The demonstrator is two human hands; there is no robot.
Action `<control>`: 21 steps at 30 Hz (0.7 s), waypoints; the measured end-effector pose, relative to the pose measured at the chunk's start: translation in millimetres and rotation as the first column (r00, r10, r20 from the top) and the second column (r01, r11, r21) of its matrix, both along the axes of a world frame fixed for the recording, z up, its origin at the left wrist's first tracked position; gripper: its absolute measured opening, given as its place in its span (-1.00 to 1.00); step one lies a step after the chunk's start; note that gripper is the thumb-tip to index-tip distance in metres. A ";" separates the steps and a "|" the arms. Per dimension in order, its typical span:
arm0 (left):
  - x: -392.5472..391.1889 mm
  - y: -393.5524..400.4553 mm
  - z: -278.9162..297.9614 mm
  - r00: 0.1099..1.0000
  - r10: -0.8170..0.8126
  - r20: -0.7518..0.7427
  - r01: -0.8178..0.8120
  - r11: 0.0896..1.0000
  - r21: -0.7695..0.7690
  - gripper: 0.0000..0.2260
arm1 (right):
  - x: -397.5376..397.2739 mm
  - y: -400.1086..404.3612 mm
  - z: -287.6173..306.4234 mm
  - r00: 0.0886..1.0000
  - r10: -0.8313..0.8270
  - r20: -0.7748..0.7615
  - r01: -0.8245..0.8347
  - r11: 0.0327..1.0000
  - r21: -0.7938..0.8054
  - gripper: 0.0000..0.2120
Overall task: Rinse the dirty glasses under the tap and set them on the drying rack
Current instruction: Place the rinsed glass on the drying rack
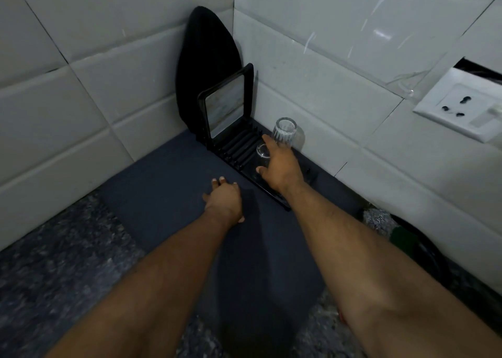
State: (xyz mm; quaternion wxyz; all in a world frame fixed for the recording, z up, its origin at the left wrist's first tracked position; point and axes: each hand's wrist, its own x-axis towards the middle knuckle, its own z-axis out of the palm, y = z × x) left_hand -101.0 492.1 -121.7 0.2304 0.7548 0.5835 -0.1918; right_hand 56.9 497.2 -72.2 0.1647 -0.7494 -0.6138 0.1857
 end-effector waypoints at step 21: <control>47.0 -214.4 58.4 0.928 -0.228 0.294 0.174 0.965 0.198 -0.64 | 41.7 -278.5 83.5 0.996 -0.090 0.000 0.090 0.996 -0.008 -0.45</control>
